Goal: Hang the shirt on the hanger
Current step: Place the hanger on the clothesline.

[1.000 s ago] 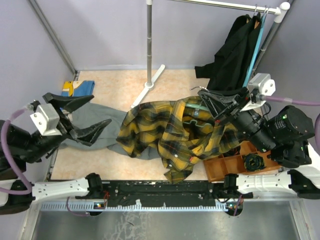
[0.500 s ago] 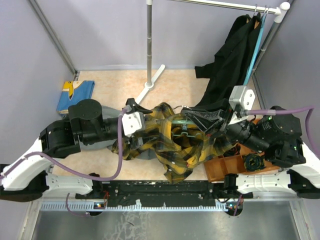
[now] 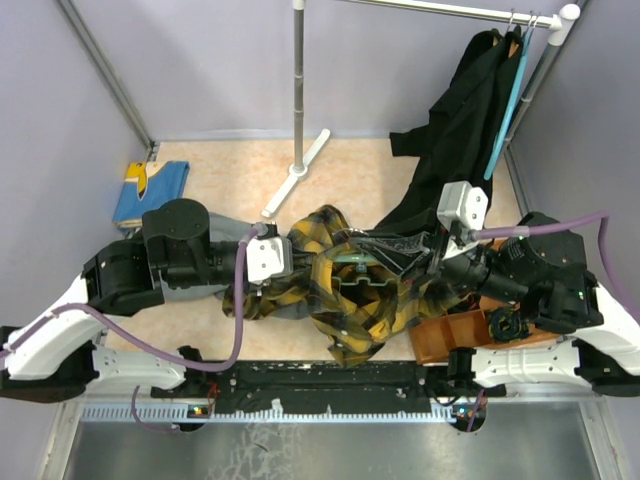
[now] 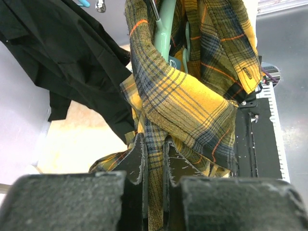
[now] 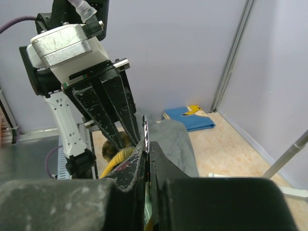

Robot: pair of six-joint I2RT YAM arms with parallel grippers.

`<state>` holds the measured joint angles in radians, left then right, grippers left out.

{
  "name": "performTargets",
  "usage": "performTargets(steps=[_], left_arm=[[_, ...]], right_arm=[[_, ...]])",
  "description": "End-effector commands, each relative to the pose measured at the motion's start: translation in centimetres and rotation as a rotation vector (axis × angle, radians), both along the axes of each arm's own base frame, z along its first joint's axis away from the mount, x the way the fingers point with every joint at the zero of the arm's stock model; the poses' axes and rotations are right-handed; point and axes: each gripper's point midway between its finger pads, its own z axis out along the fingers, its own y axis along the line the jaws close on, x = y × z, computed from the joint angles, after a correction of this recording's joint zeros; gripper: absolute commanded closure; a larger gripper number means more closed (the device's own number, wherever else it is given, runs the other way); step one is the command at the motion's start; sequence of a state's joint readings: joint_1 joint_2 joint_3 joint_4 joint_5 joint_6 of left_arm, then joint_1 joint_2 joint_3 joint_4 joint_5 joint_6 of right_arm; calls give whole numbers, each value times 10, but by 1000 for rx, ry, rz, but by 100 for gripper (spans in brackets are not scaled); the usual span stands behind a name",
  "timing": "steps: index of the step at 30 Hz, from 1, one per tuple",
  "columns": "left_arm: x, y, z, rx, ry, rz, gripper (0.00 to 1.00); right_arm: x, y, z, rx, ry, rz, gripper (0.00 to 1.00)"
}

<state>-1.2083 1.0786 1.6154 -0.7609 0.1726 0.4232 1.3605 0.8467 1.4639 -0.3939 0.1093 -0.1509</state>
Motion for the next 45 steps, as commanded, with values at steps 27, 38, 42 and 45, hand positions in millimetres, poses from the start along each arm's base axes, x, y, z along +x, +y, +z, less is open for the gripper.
performTargets(steps=[27, 38, 42, 45], left_arm=[[-37, 63, 2, 5, 84, -40, 100], [-44, 57, 4, 10, 83, -97, 100], [-44, 58, 5, 7, 81, -93, 100], [-36, 61, 9, -12, 72, -41, 94]], right_arm=[[-50, -35, -108, -498, 144, 230, 40], [-50, -11, -126, -567, 143, 263, 55], [-51, -4, -124, -562, 133, 284, 72], [-44, -1, -113, -529, 132, 244, 95]])
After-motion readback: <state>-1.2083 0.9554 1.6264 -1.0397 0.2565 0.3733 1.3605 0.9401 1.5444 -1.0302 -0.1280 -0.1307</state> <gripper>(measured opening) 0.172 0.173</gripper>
